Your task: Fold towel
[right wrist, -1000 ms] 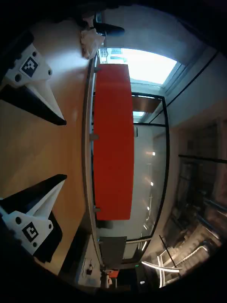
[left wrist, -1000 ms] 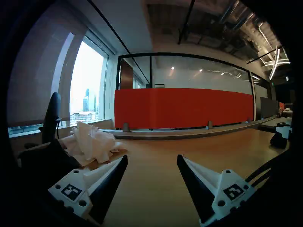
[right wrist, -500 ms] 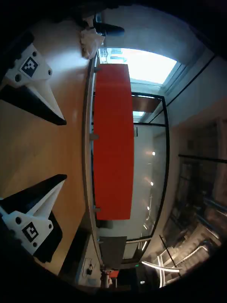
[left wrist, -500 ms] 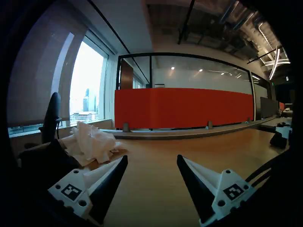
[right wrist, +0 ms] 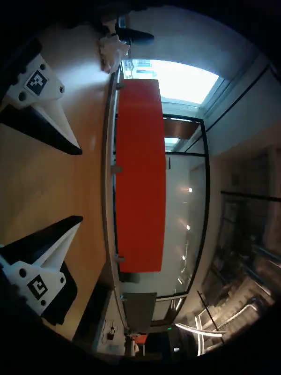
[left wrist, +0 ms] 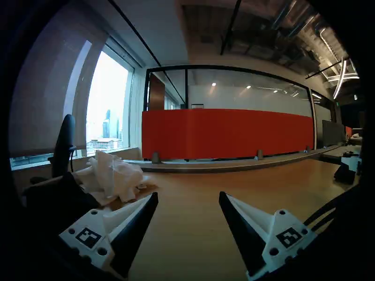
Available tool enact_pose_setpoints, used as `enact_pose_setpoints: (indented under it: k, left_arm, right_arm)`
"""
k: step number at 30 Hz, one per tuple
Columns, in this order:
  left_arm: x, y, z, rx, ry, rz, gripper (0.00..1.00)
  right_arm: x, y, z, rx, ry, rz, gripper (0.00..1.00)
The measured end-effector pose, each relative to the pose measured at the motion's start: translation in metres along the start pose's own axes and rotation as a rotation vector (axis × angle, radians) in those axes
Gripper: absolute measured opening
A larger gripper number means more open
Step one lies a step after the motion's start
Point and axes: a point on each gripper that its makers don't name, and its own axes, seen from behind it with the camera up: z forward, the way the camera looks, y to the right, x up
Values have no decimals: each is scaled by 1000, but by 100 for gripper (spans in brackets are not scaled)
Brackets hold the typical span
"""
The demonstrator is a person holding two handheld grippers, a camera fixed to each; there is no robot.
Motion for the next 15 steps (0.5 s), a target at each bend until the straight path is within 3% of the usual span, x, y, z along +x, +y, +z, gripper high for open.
enact_pose_setpoints:
  k: [15]
  left_arm:
    - [1, 0, -1, 0, 0, 0, 96]
  right_arm:
    - [0, 0, 0, 0, 0, 0, 100]
